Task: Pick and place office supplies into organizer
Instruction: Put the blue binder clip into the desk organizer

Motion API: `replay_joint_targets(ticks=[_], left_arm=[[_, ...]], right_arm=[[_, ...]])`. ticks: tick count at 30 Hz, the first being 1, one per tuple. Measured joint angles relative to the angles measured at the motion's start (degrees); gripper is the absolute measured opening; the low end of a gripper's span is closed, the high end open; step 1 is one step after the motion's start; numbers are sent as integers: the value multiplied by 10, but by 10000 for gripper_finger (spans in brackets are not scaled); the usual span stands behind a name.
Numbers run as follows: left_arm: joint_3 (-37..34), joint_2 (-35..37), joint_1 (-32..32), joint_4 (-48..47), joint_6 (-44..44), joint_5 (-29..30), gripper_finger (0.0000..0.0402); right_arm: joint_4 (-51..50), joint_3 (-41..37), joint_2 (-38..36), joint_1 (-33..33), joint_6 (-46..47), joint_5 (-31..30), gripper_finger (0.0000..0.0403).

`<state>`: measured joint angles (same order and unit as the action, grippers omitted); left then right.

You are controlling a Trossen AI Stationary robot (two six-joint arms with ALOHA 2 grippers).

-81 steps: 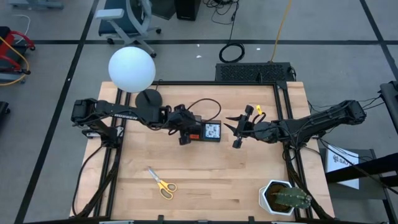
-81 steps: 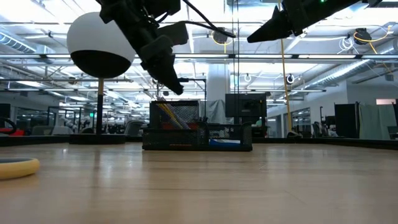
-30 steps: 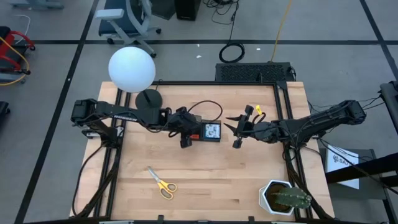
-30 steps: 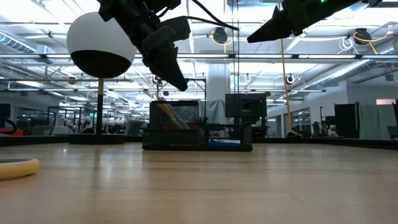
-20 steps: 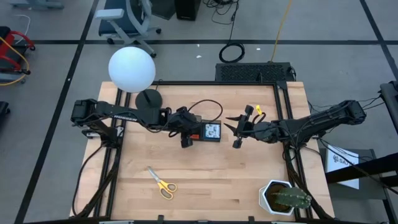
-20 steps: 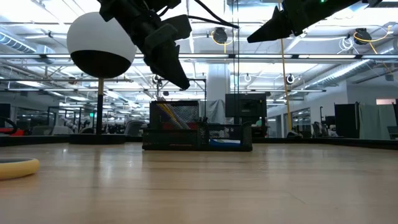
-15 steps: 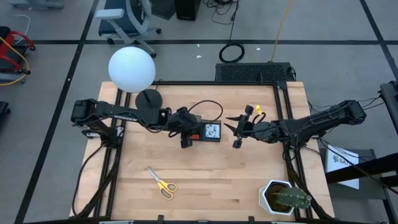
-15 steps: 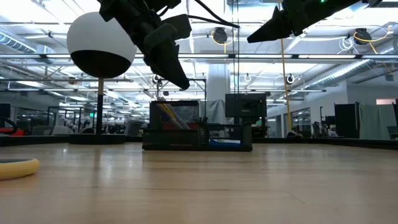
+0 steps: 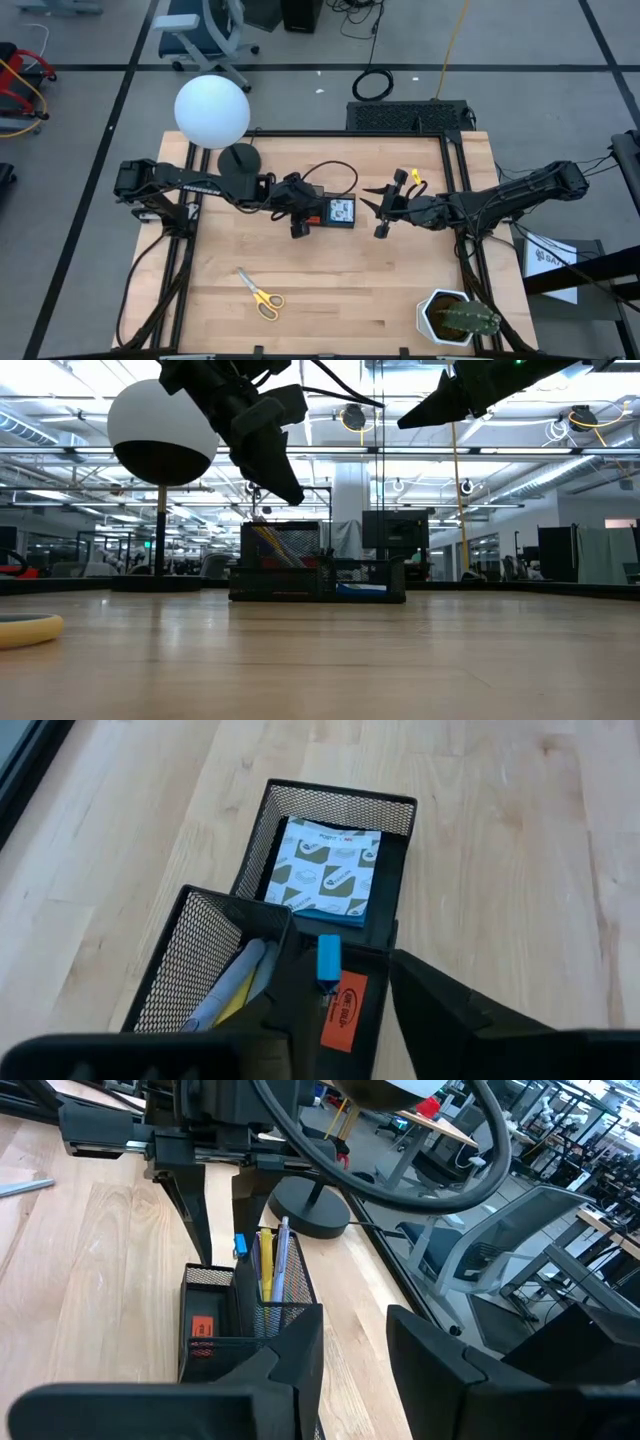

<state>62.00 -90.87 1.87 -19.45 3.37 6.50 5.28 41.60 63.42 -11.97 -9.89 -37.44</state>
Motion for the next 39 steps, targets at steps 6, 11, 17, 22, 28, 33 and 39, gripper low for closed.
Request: replay_joint_targets(ticks=[6, 11, 17, 22, 28, 33, 39], left_arm=[[0, 0, 0, 0, -10, 0, 183], [0, 0, 0, 0, -17, 0, 206], [0, 0, 0, 0, -17, 0, 207], [0, 0, 0, 0, -16, 0, 207], [0, 0, 0, 9, -16, 0, 207], [0, 0, -1, 37, -42, -1, 207], [0, 0, -5, 31, -61, -4, 207]], right_arm=[[0, 0, 0, 0, 0, 0, 105], [0, 0, 0, 0, 0, 0, 105], [0, 0, 0, 0, 0, 0, 105], [0, 0, 0, 0, 0, 0, 105], [0, 0, 1, 0, -2, 0, 105], [-1, 0, 19, 10, -8, 21, 105], [5, 0, 50, 44, -7, 96, 105]])
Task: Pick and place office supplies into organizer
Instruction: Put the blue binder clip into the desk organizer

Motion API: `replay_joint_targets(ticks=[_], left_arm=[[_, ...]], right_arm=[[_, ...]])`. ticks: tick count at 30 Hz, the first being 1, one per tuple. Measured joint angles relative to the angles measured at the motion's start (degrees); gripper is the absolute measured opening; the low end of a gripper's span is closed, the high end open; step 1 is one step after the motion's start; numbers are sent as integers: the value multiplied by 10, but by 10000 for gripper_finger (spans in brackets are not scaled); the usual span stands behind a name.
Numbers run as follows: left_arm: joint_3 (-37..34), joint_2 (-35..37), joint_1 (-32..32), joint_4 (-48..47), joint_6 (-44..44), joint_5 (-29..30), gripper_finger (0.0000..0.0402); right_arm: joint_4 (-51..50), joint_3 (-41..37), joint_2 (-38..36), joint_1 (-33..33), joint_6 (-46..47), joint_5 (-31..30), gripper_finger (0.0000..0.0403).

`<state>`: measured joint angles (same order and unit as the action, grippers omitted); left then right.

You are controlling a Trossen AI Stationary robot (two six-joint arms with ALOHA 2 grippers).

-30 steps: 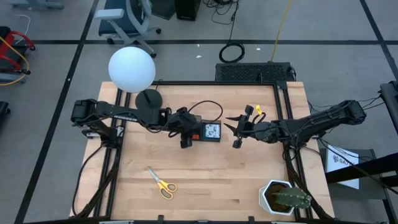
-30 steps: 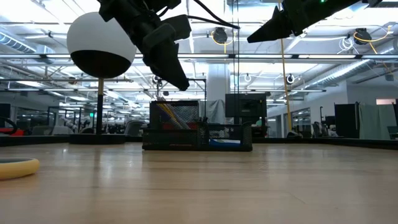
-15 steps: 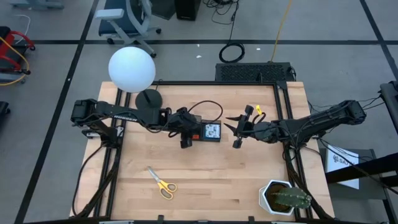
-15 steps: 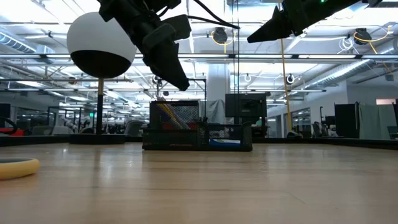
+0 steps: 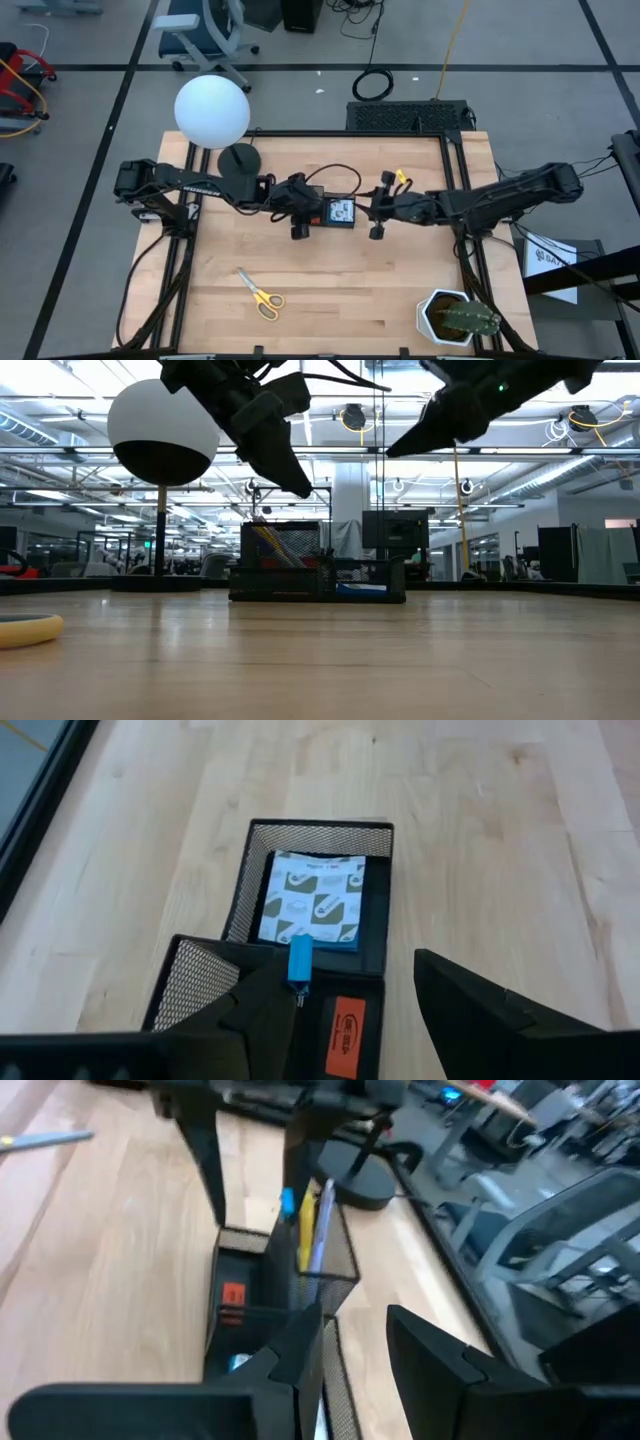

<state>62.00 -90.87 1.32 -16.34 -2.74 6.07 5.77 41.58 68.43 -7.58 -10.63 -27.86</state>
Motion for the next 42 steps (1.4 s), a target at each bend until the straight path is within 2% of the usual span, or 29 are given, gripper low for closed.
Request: replay_joint_targets(ticks=[5, 10, 16, 24, 34, 42], left_arm=[[0, 0, 0, 0, 3, 0, 207], [0, 0, 0, 0, 4, 0, 207], [0, 0, 0, 1, 7, 0, 207], [0, 0, 0, 3, 38, 0, 207], [0, 0, 0, 3, 52, 0, 207], [0, 0, 0, -1, -14, 0, 207]], right_arm=[[24, 0, 31, 21, -5, 57, 105], [109, 0, 78, 29, -31, 102, 105], [200, 0, 140, 30, -63, 104, 105], [265, 0, 188, 31, -88, 102, 105], [321, 0, 196, 48, -47, 101, 105], [326, 0, 196, 58, -21, 100, 105]])
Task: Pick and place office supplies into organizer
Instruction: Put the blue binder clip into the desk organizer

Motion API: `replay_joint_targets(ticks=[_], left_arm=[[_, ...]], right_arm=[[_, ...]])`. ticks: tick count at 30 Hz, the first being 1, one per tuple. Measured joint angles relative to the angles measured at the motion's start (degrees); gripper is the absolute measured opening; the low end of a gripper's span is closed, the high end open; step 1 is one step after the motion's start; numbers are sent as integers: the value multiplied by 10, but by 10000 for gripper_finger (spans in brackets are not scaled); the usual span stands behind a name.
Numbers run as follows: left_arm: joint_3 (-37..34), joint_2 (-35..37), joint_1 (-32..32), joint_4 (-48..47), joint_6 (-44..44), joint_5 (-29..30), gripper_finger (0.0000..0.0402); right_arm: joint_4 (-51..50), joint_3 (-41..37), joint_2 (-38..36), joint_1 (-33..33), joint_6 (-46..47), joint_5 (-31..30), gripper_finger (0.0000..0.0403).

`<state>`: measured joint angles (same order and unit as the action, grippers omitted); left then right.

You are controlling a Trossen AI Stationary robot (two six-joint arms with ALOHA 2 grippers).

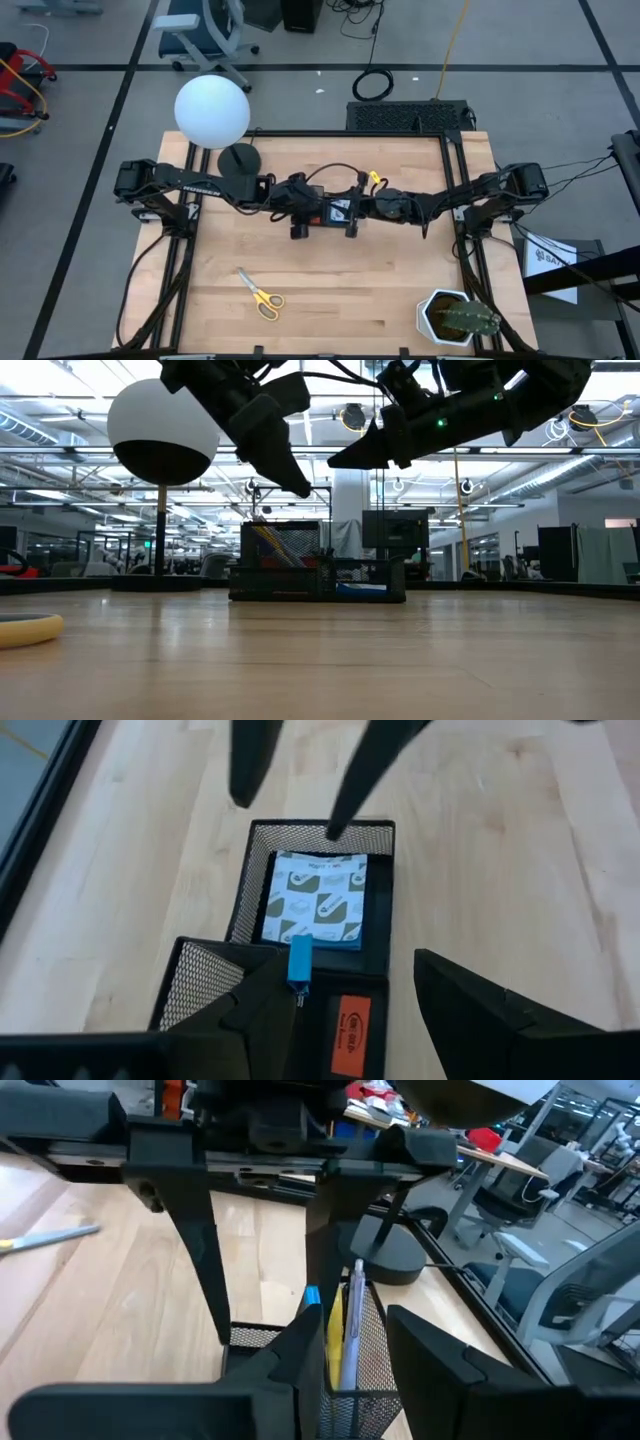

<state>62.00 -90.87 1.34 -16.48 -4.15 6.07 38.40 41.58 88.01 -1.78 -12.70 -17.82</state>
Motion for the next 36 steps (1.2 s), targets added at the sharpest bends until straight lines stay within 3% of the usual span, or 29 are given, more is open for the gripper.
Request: replay_joint_targets(ticks=[10, 17, 24, 36], left_arm=[[0, 0, -2, -47, -75, 0, 207], [0, 0, -17, -28, -114, 7, 207], [0, 0, -42, -27, -132, 77, 207], [0, 0, -41, -21, -127, 77, 207]], right_arm=[[-5, 0, 0, 0, 3, 0, 105], [-5, 0, 0, 0, 14, 1, 105], [-13, 0, 1, 0, 15, 2, 105], [81, 0, 88, 0, -5, 0, 105]])
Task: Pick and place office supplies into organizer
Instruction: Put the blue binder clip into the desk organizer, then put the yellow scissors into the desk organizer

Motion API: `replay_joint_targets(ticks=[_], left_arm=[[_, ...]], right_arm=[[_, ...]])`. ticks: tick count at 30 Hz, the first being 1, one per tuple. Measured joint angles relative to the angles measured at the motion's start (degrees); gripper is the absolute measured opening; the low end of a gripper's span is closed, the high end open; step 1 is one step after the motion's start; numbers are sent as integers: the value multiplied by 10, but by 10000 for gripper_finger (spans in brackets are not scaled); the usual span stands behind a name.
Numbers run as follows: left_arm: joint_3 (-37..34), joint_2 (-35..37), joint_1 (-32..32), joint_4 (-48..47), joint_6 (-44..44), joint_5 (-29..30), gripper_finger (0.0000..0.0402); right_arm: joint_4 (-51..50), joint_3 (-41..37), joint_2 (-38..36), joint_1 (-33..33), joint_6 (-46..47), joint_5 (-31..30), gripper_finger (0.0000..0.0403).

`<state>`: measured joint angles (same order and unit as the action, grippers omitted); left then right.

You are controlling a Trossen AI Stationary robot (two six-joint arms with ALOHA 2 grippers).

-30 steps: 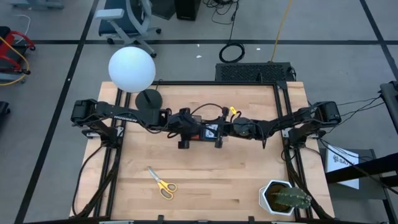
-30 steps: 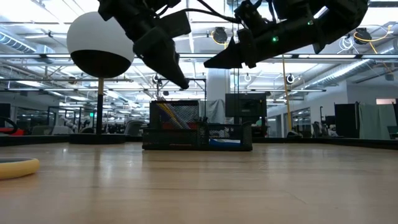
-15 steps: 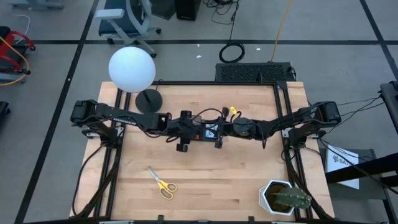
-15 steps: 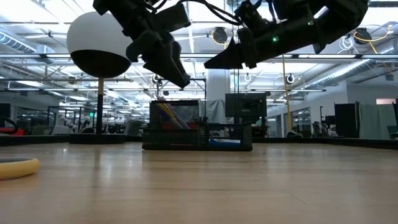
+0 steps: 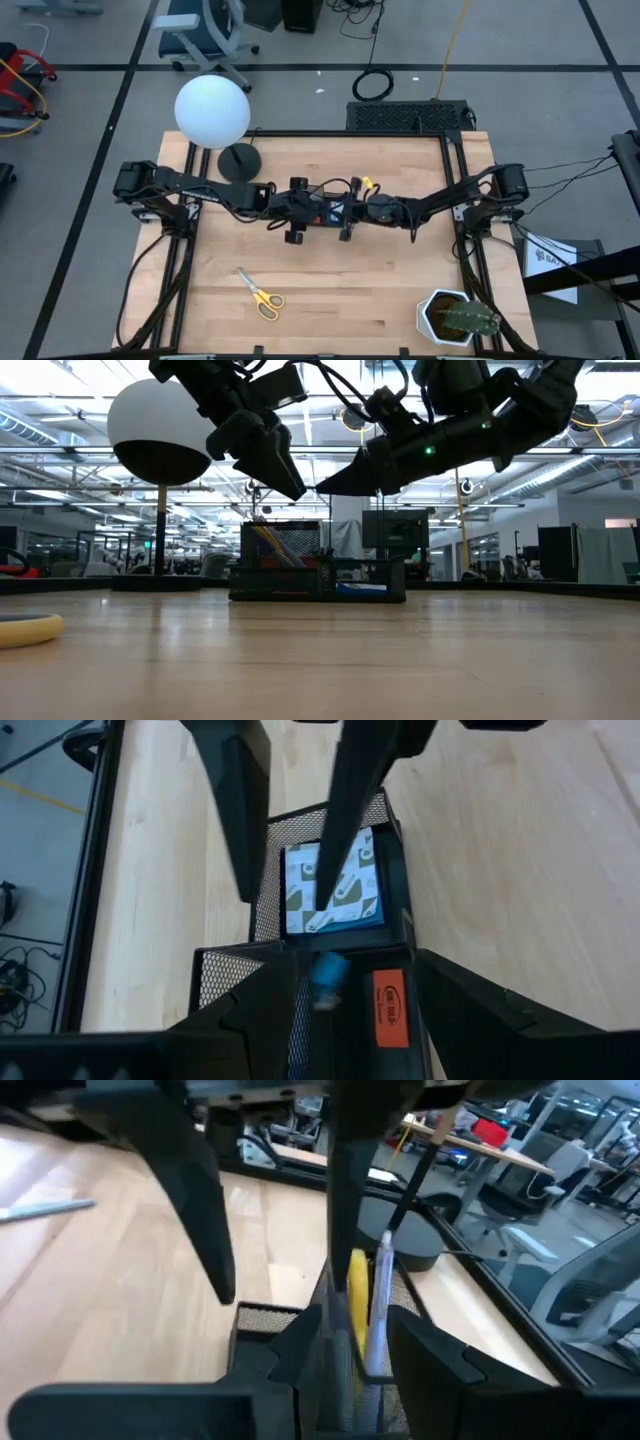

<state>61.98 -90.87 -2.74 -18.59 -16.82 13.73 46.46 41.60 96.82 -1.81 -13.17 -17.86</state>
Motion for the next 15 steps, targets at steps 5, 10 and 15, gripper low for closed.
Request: replay_joint_targets(ticks=[5, 10, 15], left_arm=[[0, 0, 0, -4, 0, -1, 207], [0, 0, 0, -11, 2, -1, 207], [0, 0, -1, -11, 8, -2, 207]], right_arm=[[1, 0, -7, 4, 6, -1, 105], [-2, 0, -7, 3, 6, -1, 105], [-1, 0, -7, 3, 5, -1, 105]])
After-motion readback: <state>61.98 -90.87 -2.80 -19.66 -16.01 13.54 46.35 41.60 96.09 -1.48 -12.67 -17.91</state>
